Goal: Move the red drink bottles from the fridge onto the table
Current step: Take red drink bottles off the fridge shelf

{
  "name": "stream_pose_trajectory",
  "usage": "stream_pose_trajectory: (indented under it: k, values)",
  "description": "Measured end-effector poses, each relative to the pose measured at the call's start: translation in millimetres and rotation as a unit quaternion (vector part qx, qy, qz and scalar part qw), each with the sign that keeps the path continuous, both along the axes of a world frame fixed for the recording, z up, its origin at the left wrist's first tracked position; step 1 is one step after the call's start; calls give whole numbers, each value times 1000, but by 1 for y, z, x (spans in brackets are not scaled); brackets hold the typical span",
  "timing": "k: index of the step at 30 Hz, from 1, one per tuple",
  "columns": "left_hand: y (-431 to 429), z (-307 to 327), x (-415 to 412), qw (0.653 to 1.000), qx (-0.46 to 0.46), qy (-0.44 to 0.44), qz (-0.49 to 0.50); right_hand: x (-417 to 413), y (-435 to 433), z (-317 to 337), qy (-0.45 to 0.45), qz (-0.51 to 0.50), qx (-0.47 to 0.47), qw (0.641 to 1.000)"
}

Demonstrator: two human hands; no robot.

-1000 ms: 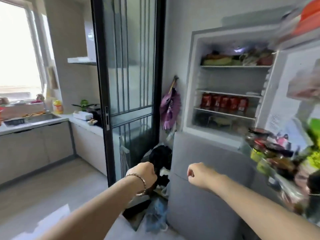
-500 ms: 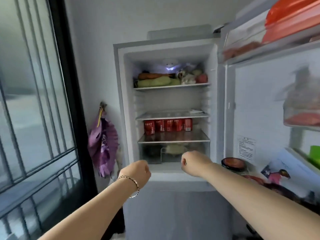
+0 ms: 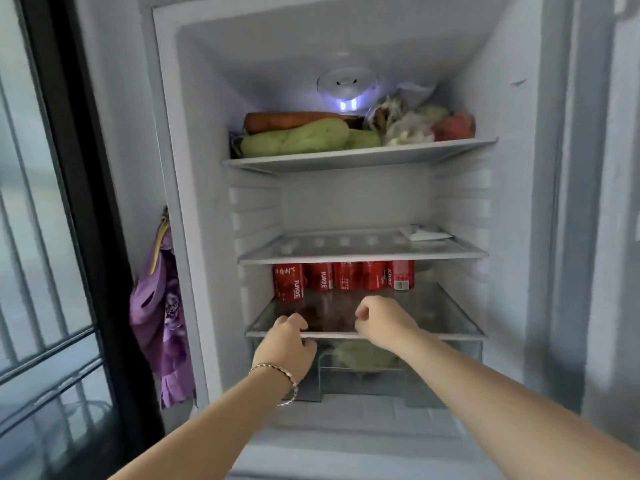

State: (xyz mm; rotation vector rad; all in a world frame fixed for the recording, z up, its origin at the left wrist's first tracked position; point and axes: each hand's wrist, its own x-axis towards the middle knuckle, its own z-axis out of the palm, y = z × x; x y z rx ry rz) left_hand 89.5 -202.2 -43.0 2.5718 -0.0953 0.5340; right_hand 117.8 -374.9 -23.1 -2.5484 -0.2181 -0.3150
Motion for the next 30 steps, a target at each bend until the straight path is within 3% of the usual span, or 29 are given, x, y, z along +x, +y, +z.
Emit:
stream_pose_trajectory:
  k: [5,10,16,21,23,26,28,30]
  values:
    - [31,-3,58,986,161,8,46,103,45,-19,27,65,38,997]
    - [58,-30,88,976,204,66,38,174,99,-34,69,105,160,979]
    - [68,-21,110,968,243,14,67,229,128,-37,142,94,255,952]
    - [69,-28,113,966,247,-18,77,233,135,-39,107,26,272,956]
    - [71,-32,112,978,196,-34,62,223,133,-39,104,29,246,963]
    - [67,-34,106,996,-55,-70,0,192,121,-40,113,47,225,967]
    - [61,-25,103,970,-215,-109,-26,167,109,-41,118,67,207,969]
    - [56,-11,102,949,-281,-141,-33,141,97,-41,118,84,196,970]
